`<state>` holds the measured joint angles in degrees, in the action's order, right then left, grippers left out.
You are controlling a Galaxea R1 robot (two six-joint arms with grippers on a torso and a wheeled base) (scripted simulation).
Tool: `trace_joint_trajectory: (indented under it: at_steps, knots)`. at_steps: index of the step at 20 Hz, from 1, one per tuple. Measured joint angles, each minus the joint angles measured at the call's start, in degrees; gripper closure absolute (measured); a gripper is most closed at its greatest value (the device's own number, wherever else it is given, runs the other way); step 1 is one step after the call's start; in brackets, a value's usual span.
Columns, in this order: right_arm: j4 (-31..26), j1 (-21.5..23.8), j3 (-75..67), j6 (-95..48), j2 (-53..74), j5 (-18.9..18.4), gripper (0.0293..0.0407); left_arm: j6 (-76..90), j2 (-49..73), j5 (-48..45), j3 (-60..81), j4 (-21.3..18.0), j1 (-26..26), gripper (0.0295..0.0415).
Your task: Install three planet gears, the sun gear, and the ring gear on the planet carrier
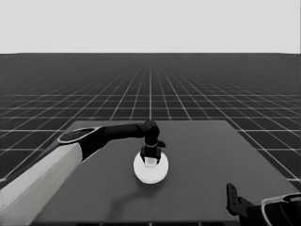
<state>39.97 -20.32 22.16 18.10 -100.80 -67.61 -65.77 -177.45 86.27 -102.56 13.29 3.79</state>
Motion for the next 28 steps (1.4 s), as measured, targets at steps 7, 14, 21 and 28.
trace_joint_trajectory:
  at_steps: [7,14,21,28]
  knots:
    - [0.0,0.0,0.0,0.0,0.0,0.0,0.0315,3.5,0.1,0.1,-0.1,0.0,0.6,0.0362]
    - [0.0,0.0,0.0,0.0,0.0,0.0,0.0315,7.0,0.1,0.1,-0.1,0.0,0.6,0.0362]
    - [0.0,0.0,0.0,0.0,0.0,0.0,0.0315,10.5,0.1,0.1,-0.1,0.0,0.7,0.0362]
    - [0.0,0.0,0.0,0.0,0.0,0.0,0.0315,14.0,0.1,0.1,-0.1,0.0,0.7,0.0362]
